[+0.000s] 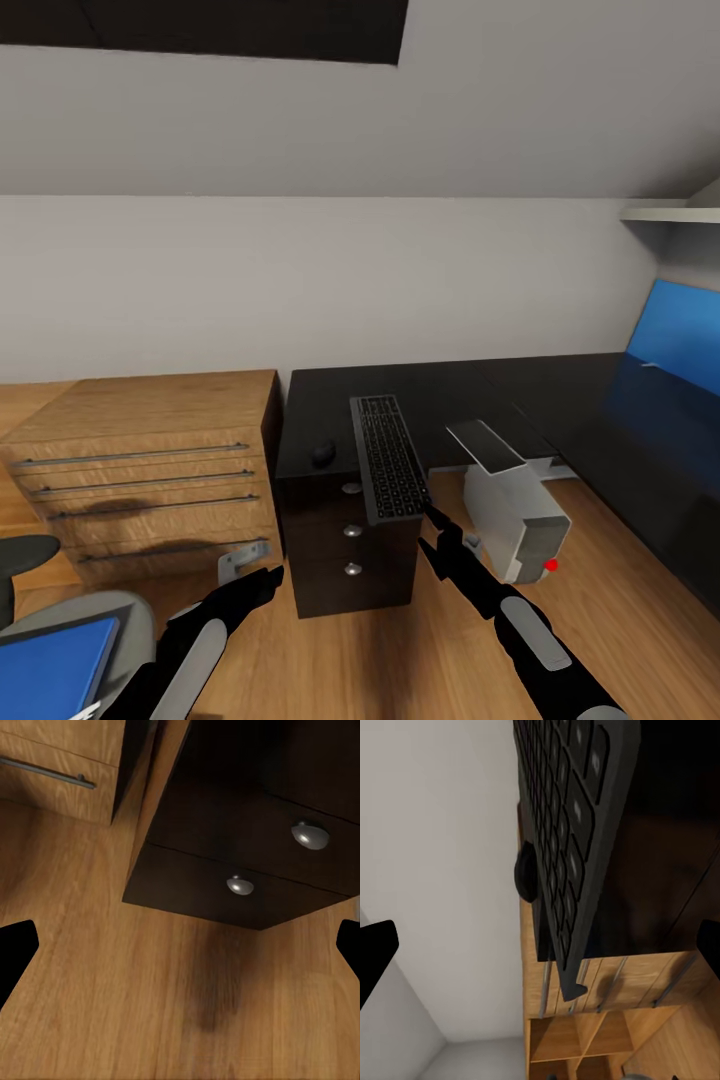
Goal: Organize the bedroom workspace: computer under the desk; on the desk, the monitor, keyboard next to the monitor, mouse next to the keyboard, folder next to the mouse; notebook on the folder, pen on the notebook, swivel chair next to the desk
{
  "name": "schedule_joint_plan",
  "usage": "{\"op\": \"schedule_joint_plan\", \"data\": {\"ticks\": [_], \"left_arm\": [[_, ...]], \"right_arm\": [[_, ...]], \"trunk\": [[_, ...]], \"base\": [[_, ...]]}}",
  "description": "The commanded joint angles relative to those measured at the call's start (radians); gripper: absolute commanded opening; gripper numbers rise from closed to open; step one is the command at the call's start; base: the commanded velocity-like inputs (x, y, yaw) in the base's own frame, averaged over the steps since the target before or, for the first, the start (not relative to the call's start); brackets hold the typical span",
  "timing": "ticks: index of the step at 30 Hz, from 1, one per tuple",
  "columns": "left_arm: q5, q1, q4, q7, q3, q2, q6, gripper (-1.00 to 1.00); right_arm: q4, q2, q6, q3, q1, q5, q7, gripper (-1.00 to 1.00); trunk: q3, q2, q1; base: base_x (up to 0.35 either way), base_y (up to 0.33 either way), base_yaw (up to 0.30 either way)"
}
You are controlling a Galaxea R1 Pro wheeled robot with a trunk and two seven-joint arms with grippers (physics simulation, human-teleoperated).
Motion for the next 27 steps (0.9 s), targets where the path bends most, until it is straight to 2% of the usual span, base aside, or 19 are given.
{"op": "schedule_joint_plan", "data": {"ticks": [1,11,17,22,24,27], "left_arm": [[0.01,-0.001,-0.001,0.01,-0.003,0.001,0.0,1.0],[0.014,-0.001,-0.001,0.01,-0.002,0.001,0.0,1.0],[0.035,-0.001,-0.001,0.01,-0.001,0.001,0.0,1.0],[0.08,-0.001,-0.003,0.01,-0.001,0.002,0.007,1.0],[0.103,-0.001,-0.009,0.01,-0.001,0.004,0.043,1.0],[0.113,-0.001,-0.026,0.01,-0.001,0.008,0.092,1.0]], "right_arm": [[0.0,-0.001,0.002,0.003,-0.001,-0.009,0.001,1.0],[0.008,-0.002,-0.013,-0.002,-0.001,-0.01,-0.003,1.0],[0.045,-0.001,-0.075,-0.001,-0.001,-0.01,-0.006,1.0],[0.052,-0.001,-0.087,0.0,-0.001,-0.01,-0.006,1.0],[0.052,-0.001,-0.089,0.0,-0.001,-0.011,-0.005,1.0],[0.052,-0.001,-0.089,0.0,-0.001,-0.01,-0.005,1.0]], "trunk": [[-0.001,-0.001,0.0],[-0.001,-0.001,0.0],[-0.001,-0.001,0.0],[-0.001,-0.001,0.0],[-0.001,-0.001,0.0],[-0.001,-0.001,0.0]], "base": [[0.02,0.013,0.0],[0.003,0.002,0.0],[0.0,0.0,0.0],[0.0,0.0,0.0],[0.0,0.0,0.0],[0.0,0.0,0.0]]}}
